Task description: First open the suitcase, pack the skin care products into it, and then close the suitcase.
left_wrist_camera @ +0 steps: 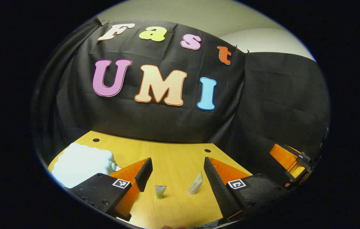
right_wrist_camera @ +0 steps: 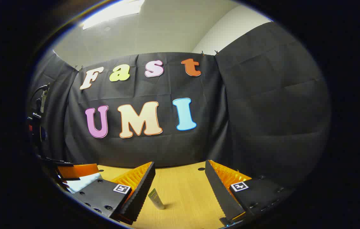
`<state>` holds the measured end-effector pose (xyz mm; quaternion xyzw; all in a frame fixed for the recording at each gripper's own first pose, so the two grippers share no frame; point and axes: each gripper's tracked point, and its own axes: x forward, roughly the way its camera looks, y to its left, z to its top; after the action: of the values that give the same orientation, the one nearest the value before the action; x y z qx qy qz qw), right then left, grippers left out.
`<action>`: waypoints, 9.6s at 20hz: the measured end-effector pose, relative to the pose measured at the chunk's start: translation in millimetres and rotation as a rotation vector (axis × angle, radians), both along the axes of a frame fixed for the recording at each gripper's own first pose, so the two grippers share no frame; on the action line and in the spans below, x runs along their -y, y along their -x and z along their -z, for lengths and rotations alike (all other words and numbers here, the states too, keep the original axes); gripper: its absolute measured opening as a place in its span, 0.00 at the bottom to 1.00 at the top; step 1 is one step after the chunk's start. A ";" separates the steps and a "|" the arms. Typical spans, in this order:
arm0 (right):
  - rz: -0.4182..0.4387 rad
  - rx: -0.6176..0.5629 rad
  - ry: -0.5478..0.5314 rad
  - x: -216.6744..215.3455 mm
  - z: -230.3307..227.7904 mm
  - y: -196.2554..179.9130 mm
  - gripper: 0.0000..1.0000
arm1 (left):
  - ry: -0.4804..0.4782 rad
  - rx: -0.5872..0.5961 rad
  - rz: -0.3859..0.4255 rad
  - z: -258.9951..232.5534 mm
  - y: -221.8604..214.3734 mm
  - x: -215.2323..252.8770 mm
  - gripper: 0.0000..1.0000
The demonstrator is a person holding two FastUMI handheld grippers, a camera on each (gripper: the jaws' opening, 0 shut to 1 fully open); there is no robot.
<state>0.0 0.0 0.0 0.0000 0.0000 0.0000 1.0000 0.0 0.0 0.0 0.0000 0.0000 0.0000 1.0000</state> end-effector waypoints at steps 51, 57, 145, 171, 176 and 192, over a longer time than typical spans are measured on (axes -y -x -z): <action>0.000 -0.134 0.057 42.3 38.6 5.9 0.98 | 0.172 -0.993 -0.320 186.2 -99.3 -184.7 0.39; 0.005 -0.129 0.067 45.4 35.3 5.4 0.98 | 0.207 -1.049 -0.316 210.7 -93.5 -183.3 0.20; -0.476 -0.475 0.030 -96.3 196.6 -78.5 0.98 | 0.005 -0.333 -0.426 19.2 -61.2 -192.5 0.97; -0.842 -0.713 0.083 -121.0 342.1 -115.5 0.95 | 0.180 -0.286 -0.536 201.9 -212.3 -43.3 0.94; -0.833 -0.715 0.088 -124.2 346.4 -117.6 0.77 | 0.182 -0.328 -0.542 214.1 -216.9 -50.9 0.36; -0.730 -0.775 0.172 -114.8 349.1 -126.6 0.50 | 0.252 -0.320 -0.471 96.8 -160.2 -54.1 0.29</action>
<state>126.6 114.8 -349.1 -0.0818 0.3689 0.3475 0.8582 160.2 54.1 -96.8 -0.1241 0.1573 0.2319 0.9519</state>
